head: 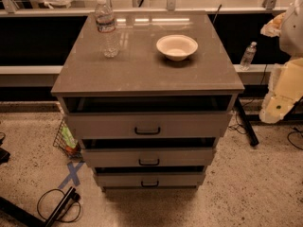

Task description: Open bottom drawer

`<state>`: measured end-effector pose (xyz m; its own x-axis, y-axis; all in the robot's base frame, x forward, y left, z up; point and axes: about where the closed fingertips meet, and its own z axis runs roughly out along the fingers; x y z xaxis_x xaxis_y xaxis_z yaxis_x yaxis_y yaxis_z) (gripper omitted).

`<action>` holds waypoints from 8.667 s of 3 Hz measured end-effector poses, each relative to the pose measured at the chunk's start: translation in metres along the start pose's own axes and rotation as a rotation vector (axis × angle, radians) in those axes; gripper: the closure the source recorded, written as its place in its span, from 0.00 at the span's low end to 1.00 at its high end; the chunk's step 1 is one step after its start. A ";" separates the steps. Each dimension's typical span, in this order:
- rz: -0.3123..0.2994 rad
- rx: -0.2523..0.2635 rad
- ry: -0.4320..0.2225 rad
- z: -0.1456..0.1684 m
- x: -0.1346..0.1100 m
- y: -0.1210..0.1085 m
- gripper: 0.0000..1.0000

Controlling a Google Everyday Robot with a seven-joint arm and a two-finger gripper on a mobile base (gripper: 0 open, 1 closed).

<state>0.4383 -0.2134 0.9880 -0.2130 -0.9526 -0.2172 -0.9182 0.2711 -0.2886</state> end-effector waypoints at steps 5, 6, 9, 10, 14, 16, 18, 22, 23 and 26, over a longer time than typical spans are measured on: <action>0.186 -0.023 -0.411 0.201 0.043 0.104 0.00; 0.214 0.058 -0.502 0.244 0.046 0.089 0.00; 0.237 0.030 -0.525 0.295 0.046 0.106 0.00; 0.266 -0.026 -0.584 0.349 0.044 0.142 0.00; 0.270 -0.219 -0.661 0.509 0.032 0.228 0.00; 0.233 -0.305 -0.734 0.561 0.029 0.228 0.00; 0.283 -0.333 -0.840 0.672 0.043 0.180 0.00; 0.264 -0.317 -0.760 0.762 0.042 0.126 0.00; 0.249 -0.324 -0.708 0.788 0.037 0.122 0.00; 0.249 -0.273 -0.369 0.790 0.076 0.159 0.47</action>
Offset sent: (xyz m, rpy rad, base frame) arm 0.0079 -0.0114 -0.0902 0.1488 -0.0914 -0.1208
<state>0.5397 -0.1333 0.1887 -0.3492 -0.7388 -0.5764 -0.9189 0.3904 0.0562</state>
